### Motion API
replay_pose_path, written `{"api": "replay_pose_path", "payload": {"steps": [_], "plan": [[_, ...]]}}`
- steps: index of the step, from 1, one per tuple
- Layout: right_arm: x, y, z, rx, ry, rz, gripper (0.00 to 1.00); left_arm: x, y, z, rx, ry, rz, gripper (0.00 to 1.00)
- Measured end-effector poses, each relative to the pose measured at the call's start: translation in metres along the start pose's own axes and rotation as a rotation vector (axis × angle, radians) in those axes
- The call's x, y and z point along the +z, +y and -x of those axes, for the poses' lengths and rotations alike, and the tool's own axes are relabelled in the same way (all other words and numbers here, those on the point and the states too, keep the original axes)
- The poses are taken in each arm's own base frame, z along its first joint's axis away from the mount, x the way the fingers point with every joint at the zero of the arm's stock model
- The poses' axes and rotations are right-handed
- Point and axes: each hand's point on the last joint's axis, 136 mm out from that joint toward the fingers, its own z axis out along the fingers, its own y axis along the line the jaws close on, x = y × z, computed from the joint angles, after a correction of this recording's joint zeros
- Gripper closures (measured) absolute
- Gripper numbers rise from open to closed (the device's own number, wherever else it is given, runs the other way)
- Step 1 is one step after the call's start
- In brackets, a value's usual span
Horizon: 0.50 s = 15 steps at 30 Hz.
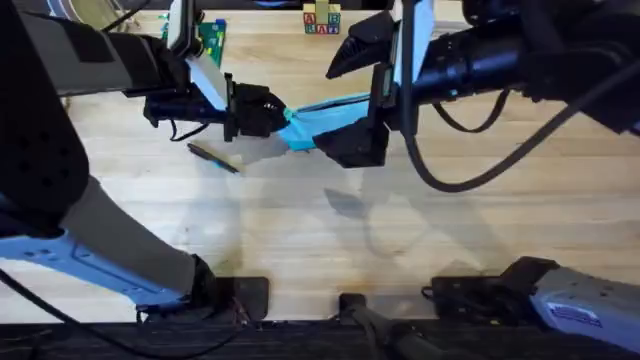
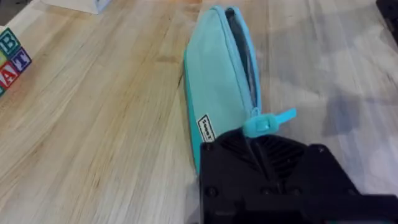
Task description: Unzip the bag, pick up the pens from the table one at a time and place them inside, then zip the bag closed.
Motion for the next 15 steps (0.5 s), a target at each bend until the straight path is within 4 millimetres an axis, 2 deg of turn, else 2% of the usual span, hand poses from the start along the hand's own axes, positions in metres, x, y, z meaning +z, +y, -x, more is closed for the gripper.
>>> {"api": "replay_pose_path", "payload": {"steps": [7,10,11,15], "plan": [[-0.0037,-0.0024,-0.0018,0.001,0.014,-0.027,0.005,0.0000,0.0001,0.0001,0.001,0.000,0.000,0.951],[-0.0037,-0.0012,-0.0050,0.009,0.027,-0.024,0.005,0.0000,0.0001,0.0000,0.001,0.000,0.000,0.903],[-0.0038,-0.0009,-0.0056,0.011,0.030,-0.022,0.005,0.0000,0.0000,0.0001,0.000,0.000,0.000,0.846],[-0.0038,-0.0005,-0.0063,0.013,0.032,-0.021,0.005,0.0000,-0.0001,0.0002,0.002,-0.001,0.000,0.256]]}}
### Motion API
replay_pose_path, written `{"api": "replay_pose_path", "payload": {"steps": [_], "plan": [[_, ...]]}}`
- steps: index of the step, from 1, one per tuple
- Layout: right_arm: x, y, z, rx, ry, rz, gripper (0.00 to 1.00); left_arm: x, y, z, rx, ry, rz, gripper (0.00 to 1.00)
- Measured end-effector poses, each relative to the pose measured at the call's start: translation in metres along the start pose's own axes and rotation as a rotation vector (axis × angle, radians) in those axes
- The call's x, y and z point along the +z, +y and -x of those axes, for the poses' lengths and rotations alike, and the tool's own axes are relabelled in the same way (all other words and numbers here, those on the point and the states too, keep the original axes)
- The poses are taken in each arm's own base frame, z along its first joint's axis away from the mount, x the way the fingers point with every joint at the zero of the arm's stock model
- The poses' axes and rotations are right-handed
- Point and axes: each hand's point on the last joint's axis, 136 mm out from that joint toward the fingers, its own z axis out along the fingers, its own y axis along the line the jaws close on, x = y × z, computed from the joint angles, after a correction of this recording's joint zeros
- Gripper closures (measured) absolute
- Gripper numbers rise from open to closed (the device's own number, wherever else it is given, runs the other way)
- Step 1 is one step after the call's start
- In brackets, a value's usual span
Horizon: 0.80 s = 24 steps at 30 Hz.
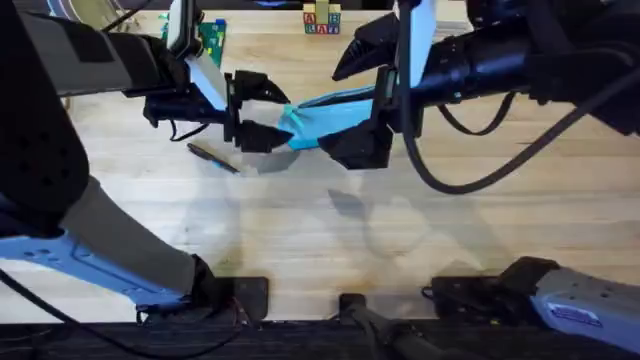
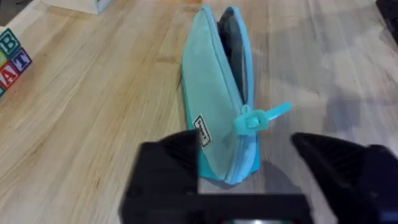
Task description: Unzip the bag, pick up the pens from the table one at a time and place them inside, then zip the bag closed.
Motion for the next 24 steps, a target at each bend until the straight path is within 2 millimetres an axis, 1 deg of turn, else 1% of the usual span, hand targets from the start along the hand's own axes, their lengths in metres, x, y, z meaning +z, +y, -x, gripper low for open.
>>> {"api": "replay_pose_path", "payload": {"steps": [1,2,3,18,21,24], "plan": [[0.000,0.000,0.000,0.000,0.000,0.000,0.004,0.000,0.000,0.000,-0.001,0.000,0.000,0.093],[0.000,0.000,0.000,0.000,0.000,0.000,0.005,0.000,0.000,0.000,-0.005,0.000,-0.001,0.032],[0.000,0.000,0.000,0.000,0.000,0.000,0.004,0.000,0.000,0.000,-0.005,0.000,-0.001,0.015],[-0.001,-0.002,-0.001,0.003,0.001,-0.007,0.005,-0.001,0.000,0.000,-0.007,-0.001,0.002,0.006],[-0.008,-0.008,0.000,0.008,-0.008,-0.031,0.005,-0.005,0.002,-0.002,-0.015,-0.001,0.014,0.006],[-0.024,-0.016,0.004,0.018,-0.034,-0.080,0.005,-0.013,0.004,-0.003,-0.029,0.002,0.037,0.006]]}}
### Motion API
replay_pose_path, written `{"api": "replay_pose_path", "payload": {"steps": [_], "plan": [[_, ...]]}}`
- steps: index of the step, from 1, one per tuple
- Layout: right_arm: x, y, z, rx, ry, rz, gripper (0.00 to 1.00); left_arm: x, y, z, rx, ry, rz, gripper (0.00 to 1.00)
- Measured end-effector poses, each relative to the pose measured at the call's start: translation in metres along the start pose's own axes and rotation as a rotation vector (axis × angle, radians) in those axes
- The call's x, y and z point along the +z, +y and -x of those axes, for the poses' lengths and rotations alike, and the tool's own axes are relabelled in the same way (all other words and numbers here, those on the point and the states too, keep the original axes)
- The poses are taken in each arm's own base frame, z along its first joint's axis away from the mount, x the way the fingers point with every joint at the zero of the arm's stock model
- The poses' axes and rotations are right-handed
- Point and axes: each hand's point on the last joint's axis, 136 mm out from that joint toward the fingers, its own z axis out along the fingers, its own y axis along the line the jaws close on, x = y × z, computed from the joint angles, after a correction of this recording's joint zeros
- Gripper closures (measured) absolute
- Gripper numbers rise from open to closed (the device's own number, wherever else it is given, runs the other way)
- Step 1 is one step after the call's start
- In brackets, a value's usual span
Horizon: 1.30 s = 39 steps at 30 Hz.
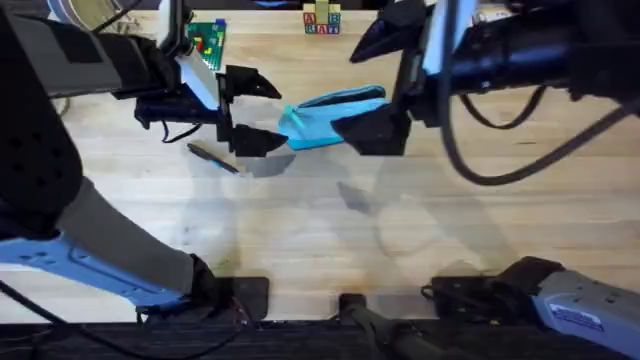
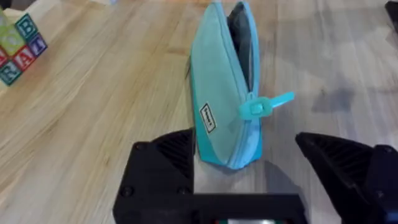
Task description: Unzip the bag, pick up the pens from the table one at a time and place them inside, then zip the bag closed.
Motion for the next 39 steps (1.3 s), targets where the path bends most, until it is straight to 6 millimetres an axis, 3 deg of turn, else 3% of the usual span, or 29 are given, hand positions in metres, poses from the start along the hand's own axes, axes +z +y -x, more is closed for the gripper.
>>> {"api": "replay_pose_path", "payload": {"steps": [5,10,16,18,21,26,33,39], "plan": [[-0.021,-0.015,0.002,0.028,-0.025,-0.070,0.005,-0.020,0.001,0.014,0.048,0.034,0.061,0.005],[-0.027,-0.022,-0.010,0.075,0.003,-0.090,0.005,-0.032,-0.009,0.034,0.107,0.085,0.094,0.006],[-0.034,-0.033,-0.020,0.117,0.023,-0.119,0.031,-0.043,-0.020,0.043,0.106,0.166,0.132,0.006],[-0.036,-0.036,-0.023,0.129,0.028,-0.130,0.101,-0.047,-0.022,0.048,0.099,0.185,0.154,0.006],[-0.039,-0.042,-0.026,0.145,0.030,-0.146,0.313,-0.052,-0.024,0.055,0.081,0.207,0.191,0.006],[-0.043,-0.049,-0.030,0.167,0.034,-0.168,0.932,-0.060,-0.030,0.068,0.032,0.215,0.242,0.006],[-0.045,-0.044,-0.043,0.166,0.081,-0.150,0.970,-0.069,-0.050,0.081,-0.003,0.240,0.285,0.007],[-0.045,-0.034,-0.054,0.038,0.134,-0.109,0.970,-0.076,-0.073,0.085,-0.027,0.284,0.305,0.007]]}}
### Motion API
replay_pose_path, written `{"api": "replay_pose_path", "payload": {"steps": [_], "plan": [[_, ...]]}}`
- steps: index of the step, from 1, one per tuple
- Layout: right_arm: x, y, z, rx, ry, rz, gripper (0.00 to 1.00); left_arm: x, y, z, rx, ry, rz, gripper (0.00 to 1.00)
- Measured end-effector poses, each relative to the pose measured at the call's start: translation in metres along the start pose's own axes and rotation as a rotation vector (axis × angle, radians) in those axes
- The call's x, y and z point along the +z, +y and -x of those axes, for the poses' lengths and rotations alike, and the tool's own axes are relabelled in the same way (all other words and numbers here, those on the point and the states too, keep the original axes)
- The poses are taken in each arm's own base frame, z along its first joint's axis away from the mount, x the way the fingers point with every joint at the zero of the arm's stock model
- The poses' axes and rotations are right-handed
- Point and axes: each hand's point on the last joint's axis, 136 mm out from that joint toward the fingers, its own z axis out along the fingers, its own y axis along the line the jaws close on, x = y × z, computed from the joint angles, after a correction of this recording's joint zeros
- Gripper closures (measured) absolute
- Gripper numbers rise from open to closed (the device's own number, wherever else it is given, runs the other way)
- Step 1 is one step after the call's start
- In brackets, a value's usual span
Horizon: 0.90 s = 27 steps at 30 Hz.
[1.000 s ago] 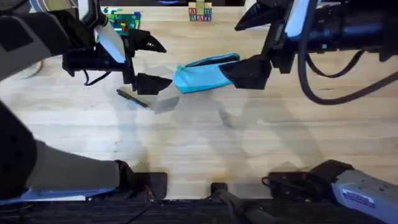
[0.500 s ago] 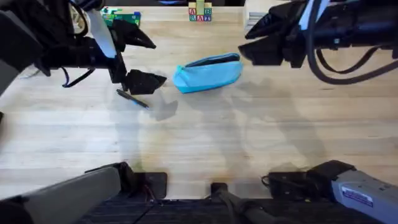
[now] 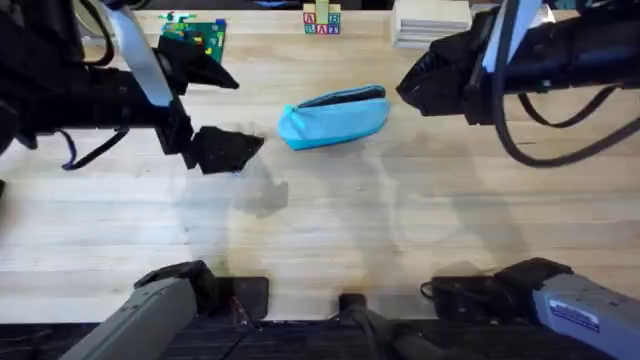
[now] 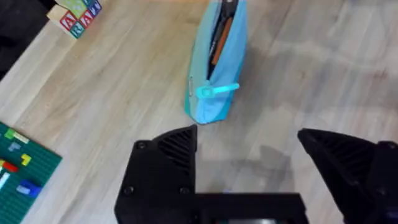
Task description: Unzip the bag, pick up the pens from the table one at a time and place them inside, then zip the bag closed.
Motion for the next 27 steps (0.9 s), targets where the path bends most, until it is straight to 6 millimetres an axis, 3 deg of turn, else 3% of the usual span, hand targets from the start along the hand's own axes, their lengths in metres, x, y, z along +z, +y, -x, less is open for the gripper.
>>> {"api": "replay_pose_path", "payload": {"steps": [9,18,27], "plan": [[-0.001,-0.012,-0.011,-0.236,0.060,-0.053,0.972,-0.010,-0.019,0.000,-0.080,0.023,0.000,0.007],[0.015,-0.046,-0.039,-0.275,0.136,-0.075,0.972,-0.010,-0.028,-0.003,-0.140,0.037,-0.028,0.007],[0.034,-0.076,-0.034,-0.320,0.091,-0.123,0.972,-0.010,-0.030,-0.004,-0.153,0.041,-0.035,0.007]]}}
